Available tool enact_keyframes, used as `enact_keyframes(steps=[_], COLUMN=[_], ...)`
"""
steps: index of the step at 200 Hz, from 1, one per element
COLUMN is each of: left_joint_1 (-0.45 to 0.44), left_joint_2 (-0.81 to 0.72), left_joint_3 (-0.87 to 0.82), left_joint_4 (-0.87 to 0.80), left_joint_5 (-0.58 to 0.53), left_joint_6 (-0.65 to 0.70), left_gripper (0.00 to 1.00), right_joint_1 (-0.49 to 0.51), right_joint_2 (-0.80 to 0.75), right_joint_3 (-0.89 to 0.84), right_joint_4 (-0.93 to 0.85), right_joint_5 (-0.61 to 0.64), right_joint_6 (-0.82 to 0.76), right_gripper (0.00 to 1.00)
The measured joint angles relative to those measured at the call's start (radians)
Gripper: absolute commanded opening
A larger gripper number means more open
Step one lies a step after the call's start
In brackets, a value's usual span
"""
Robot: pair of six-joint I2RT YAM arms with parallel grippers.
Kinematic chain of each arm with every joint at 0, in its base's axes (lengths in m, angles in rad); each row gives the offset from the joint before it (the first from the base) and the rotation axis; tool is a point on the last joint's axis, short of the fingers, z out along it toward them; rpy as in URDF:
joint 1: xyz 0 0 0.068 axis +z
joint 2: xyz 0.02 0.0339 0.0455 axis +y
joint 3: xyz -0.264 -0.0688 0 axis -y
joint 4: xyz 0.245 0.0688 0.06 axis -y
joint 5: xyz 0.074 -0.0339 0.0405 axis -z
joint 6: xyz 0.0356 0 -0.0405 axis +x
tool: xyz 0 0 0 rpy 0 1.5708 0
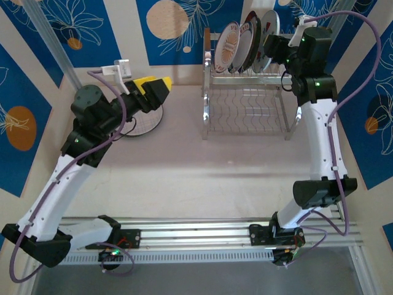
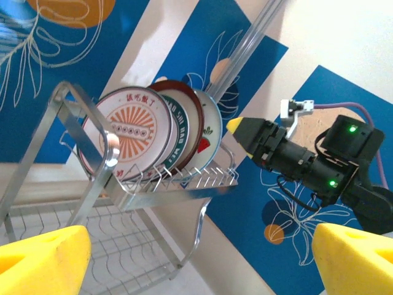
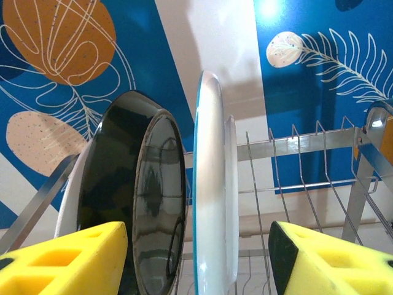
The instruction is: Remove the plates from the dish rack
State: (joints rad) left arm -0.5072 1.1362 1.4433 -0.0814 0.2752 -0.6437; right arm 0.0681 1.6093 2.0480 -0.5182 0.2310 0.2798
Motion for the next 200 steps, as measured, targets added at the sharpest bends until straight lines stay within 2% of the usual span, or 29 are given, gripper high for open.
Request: enact_keyframes(steps=[165,200], left_joint_1=[-0.006,-0.007], left_joint_2=[0.017,0.018], left_joint_3=[0.124,0.124], left_joint_4=[-0.010,-0.011], left_joint_5=[0.004,0.004], left_joint_6=[0.052,0.052], left_gripper=[0.93,0.93], right_joint_1=[-0.014,-0.014], right_joint_2=[0.193,0.213], right_joint_3=[0.145,0.167], right_joint_4=[-0.053,-0.059], right_joint_5=[-0.008,-0.016], right_joint_6=[-0.008,-0.006], right_gripper=[0.56,0.51])
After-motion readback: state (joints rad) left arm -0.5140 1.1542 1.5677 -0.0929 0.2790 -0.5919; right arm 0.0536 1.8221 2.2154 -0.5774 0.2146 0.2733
